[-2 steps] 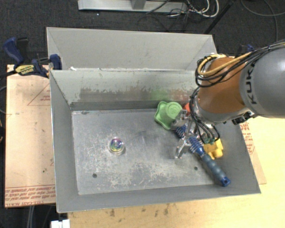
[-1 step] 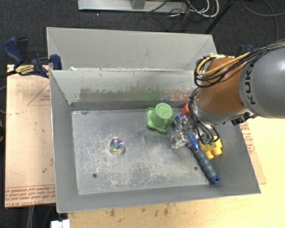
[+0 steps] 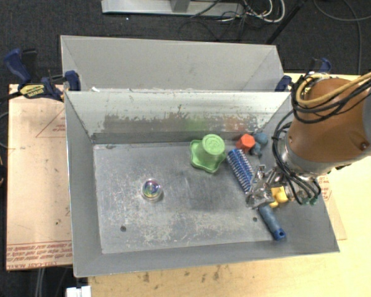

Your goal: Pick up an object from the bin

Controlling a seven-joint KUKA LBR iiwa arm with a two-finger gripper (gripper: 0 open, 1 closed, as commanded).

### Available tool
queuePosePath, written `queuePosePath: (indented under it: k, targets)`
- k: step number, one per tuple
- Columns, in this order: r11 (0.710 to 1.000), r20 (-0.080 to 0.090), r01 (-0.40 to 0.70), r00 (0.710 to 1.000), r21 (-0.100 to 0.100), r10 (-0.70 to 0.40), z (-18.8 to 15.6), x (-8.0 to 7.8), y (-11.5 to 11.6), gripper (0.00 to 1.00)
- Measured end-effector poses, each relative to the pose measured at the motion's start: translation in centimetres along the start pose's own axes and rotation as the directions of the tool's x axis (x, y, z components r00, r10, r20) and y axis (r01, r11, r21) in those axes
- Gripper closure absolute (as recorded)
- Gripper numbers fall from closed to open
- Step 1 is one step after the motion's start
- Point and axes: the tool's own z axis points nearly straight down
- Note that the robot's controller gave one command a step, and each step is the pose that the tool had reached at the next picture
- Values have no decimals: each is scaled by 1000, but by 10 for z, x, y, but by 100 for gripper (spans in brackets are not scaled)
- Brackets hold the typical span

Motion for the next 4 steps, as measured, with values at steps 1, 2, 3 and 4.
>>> queuePosePath:
  k: [1, 2, 3, 4]
  targets:
    - [1000, -4, 0, 1000, -2, 0, 3, 0, 0, 0]
    - [999, 2, 36, 999, -2, -36, 120, 10, -62, 0]
    - [985, -7, 175, 985, -13, -175, 113, -20, -97, 0]
    - [978, 10, 210, 978, 4, -210, -1, -97, -104, 0]
